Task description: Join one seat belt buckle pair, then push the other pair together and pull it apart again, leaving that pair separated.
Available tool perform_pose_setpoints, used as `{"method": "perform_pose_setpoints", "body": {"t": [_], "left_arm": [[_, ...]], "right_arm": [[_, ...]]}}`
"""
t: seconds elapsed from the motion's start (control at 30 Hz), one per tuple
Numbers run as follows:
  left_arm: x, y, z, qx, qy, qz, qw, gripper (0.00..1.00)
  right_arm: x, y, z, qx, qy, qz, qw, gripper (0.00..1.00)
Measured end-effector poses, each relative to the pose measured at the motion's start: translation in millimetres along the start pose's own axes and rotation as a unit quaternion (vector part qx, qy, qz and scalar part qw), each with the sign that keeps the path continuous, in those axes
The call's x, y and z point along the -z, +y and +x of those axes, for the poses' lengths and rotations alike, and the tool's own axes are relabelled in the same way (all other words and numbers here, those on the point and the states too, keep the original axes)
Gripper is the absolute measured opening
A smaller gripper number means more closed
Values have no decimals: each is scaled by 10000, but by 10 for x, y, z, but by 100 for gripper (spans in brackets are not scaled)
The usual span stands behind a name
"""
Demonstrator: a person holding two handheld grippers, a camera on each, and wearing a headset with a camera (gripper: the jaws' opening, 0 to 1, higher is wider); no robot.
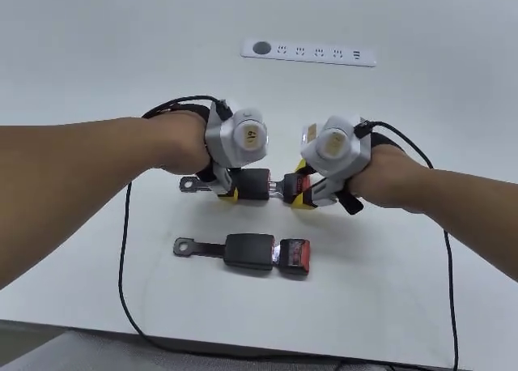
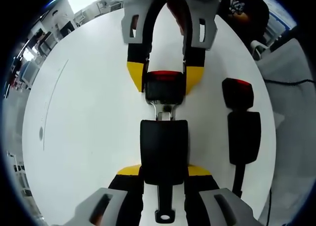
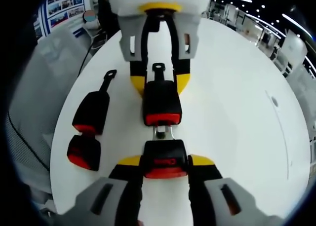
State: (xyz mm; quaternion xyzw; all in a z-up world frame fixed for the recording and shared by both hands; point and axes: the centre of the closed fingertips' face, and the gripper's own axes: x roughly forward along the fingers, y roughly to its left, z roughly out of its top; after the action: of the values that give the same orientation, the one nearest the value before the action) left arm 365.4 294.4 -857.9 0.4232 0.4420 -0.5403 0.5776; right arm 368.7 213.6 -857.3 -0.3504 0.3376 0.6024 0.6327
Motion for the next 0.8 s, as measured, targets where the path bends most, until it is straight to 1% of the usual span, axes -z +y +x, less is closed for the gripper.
{"method": "perform_pose_setpoints", "body": {"t": [0.1,0.2,0.33,0.4,0.63,0.77,0.8], "left_arm": [[11,17,6,15,-74,-41,10000,32],[12,15,5,14,-115,-39,9999,32],[11,18,7,11,-133,-47,9999,32],[12,17,7,8,-117,-44,9999,32],[22,27,15,1,-104,-72,9999,32],[27,34,20,-11,-116,-91,9999,32],[27,33,21,-11,-109,-86,9999,32]], "right_arm": [[36,12,-35,39,67,-38,10000,36],[134,24,-99,43,94,-17,9999,36],[330,31,-216,78,184,53,9998,36],[430,43,-271,108,213,32,9997,36],[779,90,-483,211,306,247,9990,36],[979,113,-618,280,365,271,9986,36],[1050,127,-661,281,380,312,9984,36]]}}
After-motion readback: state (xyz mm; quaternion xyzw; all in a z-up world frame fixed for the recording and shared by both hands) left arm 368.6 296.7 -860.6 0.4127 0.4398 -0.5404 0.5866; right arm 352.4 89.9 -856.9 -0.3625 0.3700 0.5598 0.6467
